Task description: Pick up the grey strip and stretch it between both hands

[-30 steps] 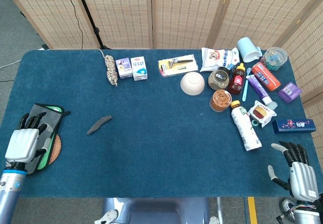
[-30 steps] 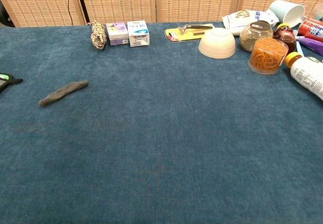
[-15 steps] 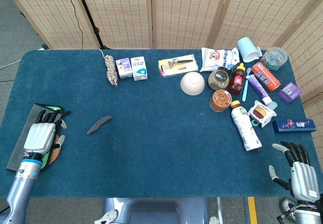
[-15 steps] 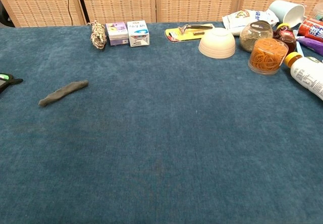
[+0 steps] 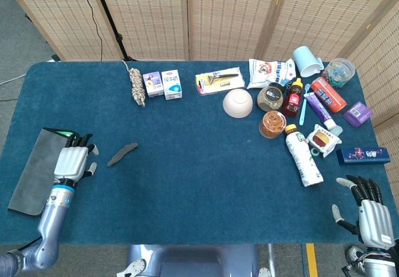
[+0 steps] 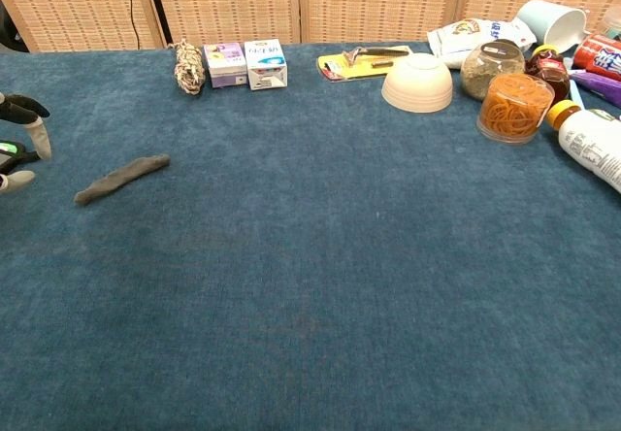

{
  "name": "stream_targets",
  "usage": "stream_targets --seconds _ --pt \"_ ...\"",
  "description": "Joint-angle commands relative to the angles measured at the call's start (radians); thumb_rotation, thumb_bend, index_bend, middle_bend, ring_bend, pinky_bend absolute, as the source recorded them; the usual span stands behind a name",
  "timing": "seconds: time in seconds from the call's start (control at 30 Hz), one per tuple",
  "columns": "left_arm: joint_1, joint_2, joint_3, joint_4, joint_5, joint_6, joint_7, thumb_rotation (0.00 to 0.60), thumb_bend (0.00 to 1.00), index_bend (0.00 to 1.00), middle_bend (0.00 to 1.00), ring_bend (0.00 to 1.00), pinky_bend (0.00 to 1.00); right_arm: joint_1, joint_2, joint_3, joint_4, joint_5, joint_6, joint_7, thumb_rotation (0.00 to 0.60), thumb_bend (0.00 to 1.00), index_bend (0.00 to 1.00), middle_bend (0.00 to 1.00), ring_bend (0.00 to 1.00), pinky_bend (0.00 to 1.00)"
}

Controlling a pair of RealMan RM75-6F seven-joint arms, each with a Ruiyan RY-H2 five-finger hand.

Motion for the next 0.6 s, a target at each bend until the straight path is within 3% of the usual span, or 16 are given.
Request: stream_targets --seconds 0.03,0.6 --pt "-0.015 -0.018 0.002 0.018 -0.011 -0.011 0.007 0.600 0.36 0.46 0.14 0.15 0.01 -0.002 0.000 0.000 0.001 0.001 0.003 0.001 0.600 0.39 0.25 0.18 0.10 0.00" --pt "-0.070 -0.094 0.021 0.051 -0.079 -0.028 0.061 0.600 0.36 0.46 0.14 0.15 0.01 -0.022 0.004 -0.003 0.012 0.009 0.019 0.022 0.600 0.39 0.25 0.18 0.10 0.00"
